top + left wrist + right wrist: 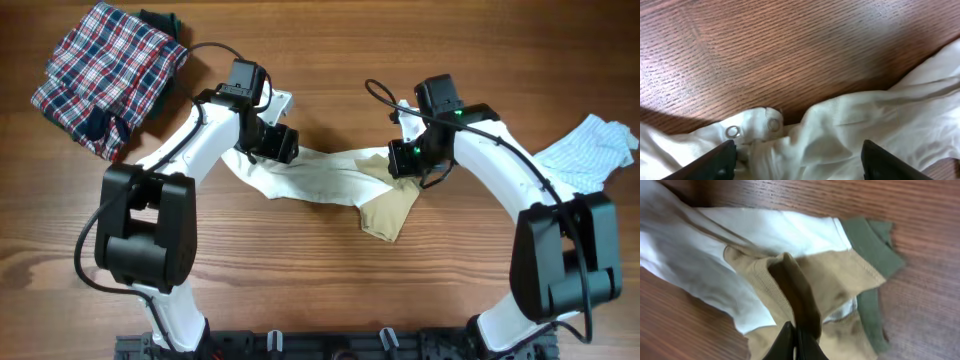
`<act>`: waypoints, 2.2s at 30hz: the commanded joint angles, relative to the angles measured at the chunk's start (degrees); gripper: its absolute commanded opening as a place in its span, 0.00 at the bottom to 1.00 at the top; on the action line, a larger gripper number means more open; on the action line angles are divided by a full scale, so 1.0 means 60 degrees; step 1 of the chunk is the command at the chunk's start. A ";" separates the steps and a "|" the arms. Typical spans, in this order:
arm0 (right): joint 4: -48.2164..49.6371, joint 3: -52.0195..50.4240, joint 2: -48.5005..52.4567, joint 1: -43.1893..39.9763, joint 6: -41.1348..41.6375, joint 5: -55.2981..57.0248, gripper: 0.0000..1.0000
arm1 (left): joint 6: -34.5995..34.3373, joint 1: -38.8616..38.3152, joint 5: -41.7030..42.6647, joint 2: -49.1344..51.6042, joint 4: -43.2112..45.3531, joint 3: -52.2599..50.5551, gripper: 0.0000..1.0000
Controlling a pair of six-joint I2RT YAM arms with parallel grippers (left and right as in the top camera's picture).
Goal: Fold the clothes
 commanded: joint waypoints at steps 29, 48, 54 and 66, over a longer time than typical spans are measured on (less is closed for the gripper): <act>-0.2732 0.0015 -0.0168 0.0033 0.2572 0.0783 0.18 | 0.0000 0.0055 -0.0095 0.0051 0.0426 -0.0044 1.00; 0.0055 0.0015 0.0648 0.0229 0.1730 -0.0004 0.04 | 0.0000 0.0055 -0.0131 -0.0550 0.0495 -0.0044 1.00; -0.0160 0.0015 0.0787 0.0925 0.2313 0.0710 0.04 | 0.0000 0.0055 -0.0131 -0.0550 0.0495 -0.0044 1.00; -0.1825 0.0011 0.0787 0.1093 0.2328 0.0994 0.04 | 0.0000 0.0055 -0.0131 -0.0550 0.0492 -0.0044 1.00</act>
